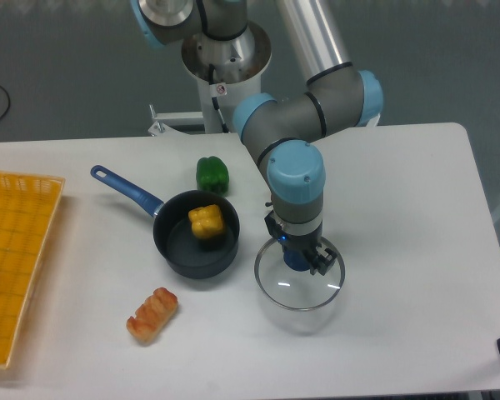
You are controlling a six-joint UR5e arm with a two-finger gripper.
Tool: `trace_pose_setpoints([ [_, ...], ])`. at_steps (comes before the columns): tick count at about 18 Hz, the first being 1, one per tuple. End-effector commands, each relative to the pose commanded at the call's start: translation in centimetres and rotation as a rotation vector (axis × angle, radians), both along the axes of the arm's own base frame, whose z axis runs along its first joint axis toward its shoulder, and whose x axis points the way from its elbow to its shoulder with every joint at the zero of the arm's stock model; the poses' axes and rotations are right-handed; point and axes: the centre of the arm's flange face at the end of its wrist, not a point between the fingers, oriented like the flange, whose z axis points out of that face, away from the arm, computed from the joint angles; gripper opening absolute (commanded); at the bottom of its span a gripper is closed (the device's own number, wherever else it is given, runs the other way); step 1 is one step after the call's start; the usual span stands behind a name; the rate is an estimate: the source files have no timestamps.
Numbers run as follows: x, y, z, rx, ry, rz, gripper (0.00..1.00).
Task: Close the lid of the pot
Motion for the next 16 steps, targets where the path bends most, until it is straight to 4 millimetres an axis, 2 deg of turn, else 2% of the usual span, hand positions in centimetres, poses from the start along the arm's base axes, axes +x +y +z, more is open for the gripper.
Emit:
trace_pose_setpoints([
  [16,0.8,0.5,1.1,0.025,-0.017,-0.002,0.57],
])
